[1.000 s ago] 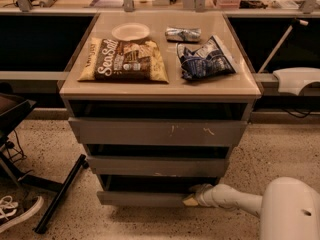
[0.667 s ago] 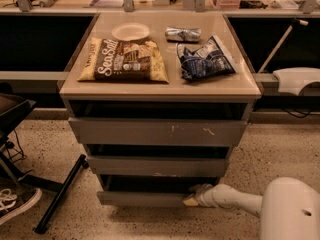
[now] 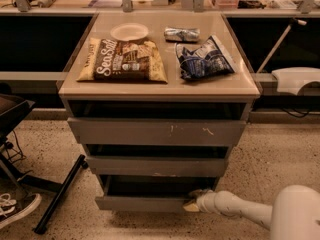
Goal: Open bottom drawer
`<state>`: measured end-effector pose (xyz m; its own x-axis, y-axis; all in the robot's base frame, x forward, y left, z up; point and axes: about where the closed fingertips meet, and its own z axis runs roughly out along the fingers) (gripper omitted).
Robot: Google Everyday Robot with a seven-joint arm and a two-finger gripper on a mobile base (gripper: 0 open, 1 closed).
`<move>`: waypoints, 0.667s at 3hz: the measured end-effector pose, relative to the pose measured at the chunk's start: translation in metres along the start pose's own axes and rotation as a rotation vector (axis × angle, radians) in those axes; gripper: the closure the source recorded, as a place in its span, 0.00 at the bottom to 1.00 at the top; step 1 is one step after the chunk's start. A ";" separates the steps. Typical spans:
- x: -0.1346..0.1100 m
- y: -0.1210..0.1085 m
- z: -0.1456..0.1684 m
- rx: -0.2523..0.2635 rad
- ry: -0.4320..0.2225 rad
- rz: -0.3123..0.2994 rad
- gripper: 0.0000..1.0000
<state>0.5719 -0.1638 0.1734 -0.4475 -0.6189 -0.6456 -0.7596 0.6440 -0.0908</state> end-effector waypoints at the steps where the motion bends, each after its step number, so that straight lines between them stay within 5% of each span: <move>1: -0.001 0.000 -0.003 0.000 0.000 0.000 1.00; 2: 0.011 0.011 -0.010 0.015 0.005 0.006 1.00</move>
Offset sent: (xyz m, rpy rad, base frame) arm -0.3497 -0.0923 -0.0478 -0.1527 -0.0561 -0.2814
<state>0.5542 -0.1682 0.1732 -0.4547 -0.6174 -0.6420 -0.7499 0.6542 -0.0980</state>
